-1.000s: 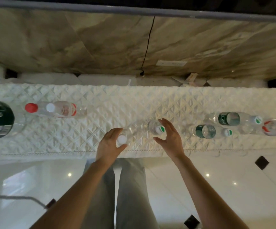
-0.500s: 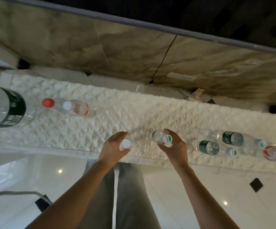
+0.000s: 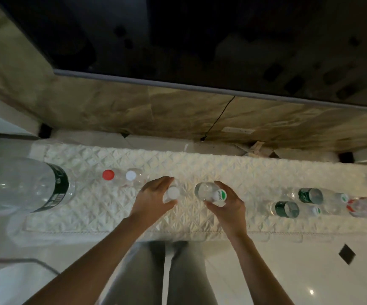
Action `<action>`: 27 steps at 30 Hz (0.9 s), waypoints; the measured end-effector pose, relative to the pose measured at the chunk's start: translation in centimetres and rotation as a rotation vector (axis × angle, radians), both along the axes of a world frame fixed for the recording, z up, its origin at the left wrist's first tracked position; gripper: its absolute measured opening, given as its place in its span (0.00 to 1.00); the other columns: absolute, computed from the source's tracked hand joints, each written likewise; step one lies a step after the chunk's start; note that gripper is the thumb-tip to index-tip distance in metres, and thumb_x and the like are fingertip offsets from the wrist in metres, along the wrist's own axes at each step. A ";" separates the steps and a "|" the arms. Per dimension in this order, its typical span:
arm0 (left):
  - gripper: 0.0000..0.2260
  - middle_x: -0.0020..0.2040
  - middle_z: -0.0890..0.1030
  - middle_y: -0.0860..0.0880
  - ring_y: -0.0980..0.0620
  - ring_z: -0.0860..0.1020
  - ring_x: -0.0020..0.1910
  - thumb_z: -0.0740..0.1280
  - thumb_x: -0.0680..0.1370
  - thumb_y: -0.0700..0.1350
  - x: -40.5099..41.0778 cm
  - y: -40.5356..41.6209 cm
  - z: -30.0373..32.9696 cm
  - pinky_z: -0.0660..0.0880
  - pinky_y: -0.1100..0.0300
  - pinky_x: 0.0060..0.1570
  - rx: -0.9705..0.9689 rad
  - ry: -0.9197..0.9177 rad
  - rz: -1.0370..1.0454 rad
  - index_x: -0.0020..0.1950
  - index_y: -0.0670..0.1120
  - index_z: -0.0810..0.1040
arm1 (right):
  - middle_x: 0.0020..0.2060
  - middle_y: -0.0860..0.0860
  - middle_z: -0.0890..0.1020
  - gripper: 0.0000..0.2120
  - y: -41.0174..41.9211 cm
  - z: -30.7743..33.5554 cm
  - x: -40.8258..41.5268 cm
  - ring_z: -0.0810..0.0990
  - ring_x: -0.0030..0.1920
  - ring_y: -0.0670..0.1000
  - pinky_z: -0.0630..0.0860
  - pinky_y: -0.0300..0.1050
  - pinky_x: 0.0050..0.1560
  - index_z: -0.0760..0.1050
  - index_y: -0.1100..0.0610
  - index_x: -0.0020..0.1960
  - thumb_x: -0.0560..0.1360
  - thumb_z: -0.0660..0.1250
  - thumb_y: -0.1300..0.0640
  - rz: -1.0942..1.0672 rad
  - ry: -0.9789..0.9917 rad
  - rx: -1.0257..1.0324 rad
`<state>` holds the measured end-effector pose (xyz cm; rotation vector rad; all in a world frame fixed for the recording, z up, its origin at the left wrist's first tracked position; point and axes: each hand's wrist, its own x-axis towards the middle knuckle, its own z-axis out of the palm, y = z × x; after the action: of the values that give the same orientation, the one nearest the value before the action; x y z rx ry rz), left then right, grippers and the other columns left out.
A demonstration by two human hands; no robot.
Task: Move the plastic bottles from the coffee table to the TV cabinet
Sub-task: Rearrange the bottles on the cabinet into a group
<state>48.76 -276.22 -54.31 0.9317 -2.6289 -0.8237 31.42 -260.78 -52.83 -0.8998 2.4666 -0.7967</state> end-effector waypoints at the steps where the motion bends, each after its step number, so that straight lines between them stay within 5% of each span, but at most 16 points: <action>1: 0.31 0.53 0.82 0.45 0.47 0.82 0.48 0.82 0.58 0.48 0.3 -0.8 0.3 0.76 0.56 0.50 -0.016 0.009 -0.015 0.58 0.41 0.79 | 0.54 0.48 0.82 0.28 -0.6 0.0 0.7 0.79 0.51 0.43 0.70 0.26 0.51 0.76 0.52 0.61 0.63 0.80 0.55 -0.010 0.004 -0.003; 6: 0.30 0.53 0.82 0.46 0.45 0.82 0.47 0.81 0.59 0.49 1.6 -4.6 0.5 0.78 0.53 0.49 -0.058 0.007 -0.115 0.57 0.42 0.79 | 0.54 0.46 0.82 0.28 -2.9 -0.5 3.3 0.76 0.50 0.39 0.65 0.18 0.46 0.76 0.51 0.61 0.63 0.79 0.56 -0.055 -0.067 0.007; 13: 0.30 0.51 0.83 0.48 0.49 0.82 0.45 0.80 0.58 0.54 2.6 -8.5 -1.7 0.74 0.50 0.55 -0.124 -0.001 -0.151 0.56 0.43 0.80 | 0.55 0.46 0.82 0.28 -5.3 -2.5 4.5 0.80 0.53 0.45 0.70 0.28 0.49 0.77 0.51 0.60 0.62 0.79 0.56 -0.012 -0.060 -0.010; 22: 0.31 0.50 0.84 0.50 0.51 0.83 0.46 0.81 0.57 0.56 2.9 -9.4 -5.5 0.71 0.52 0.56 -0.163 0.011 -0.183 0.55 0.45 0.81 | 0.52 0.45 0.82 0.27 -7.4 -6.2 5.3 0.77 0.48 0.39 0.67 0.21 0.46 0.77 0.51 0.60 0.62 0.79 0.56 0.060 -0.079 -0.002; 27: 0.32 0.47 0.84 0.51 0.51 0.83 0.43 0.81 0.52 0.57 2.4 -9.4 -6.3 0.78 0.52 0.47 -0.200 -0.033 -0.165 0.52 0.45 0.82 | 0.54 0.45 0.82 0.28 -8.2 -8.2 5.6 0.80 0.52 0.44 0.69 0.27 0.50 0.76 0.50 0.61 0.63 0.79 0.54 0.102 -0.081 0.019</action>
<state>51.19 -285.60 -60.64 0.6898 -2.7830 -0.5697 37.03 -268.96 -61.00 -0.9586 2.3347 -0.7589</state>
